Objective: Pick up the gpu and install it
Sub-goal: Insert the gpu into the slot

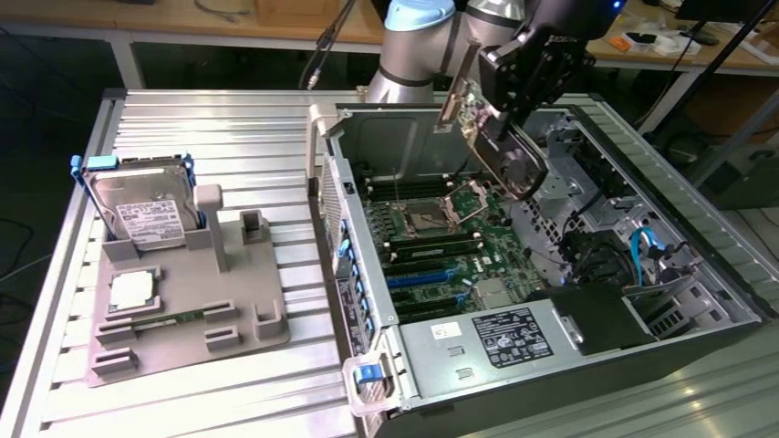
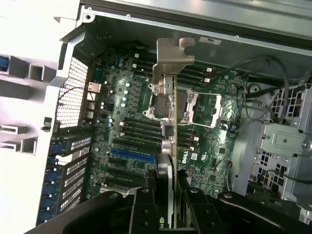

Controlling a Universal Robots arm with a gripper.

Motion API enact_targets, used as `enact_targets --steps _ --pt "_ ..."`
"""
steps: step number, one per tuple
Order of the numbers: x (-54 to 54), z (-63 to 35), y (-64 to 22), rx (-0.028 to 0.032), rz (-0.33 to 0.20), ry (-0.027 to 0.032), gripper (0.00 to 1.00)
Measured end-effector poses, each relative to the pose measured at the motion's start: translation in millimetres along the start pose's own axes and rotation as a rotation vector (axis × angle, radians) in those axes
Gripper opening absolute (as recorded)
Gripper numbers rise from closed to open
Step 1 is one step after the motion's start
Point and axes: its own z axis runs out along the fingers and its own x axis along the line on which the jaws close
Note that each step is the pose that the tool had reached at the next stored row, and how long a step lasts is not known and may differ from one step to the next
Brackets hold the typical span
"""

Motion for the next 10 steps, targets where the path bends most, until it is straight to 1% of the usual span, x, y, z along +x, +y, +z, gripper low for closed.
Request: enact_targets --steps 4,10 --pt "0.0 0.3 0.0 0.0023 -0.081 0.0035 0.27" --pt "0.0 0.6 0.0 0.0046 -0.165 0.0072 0.27"
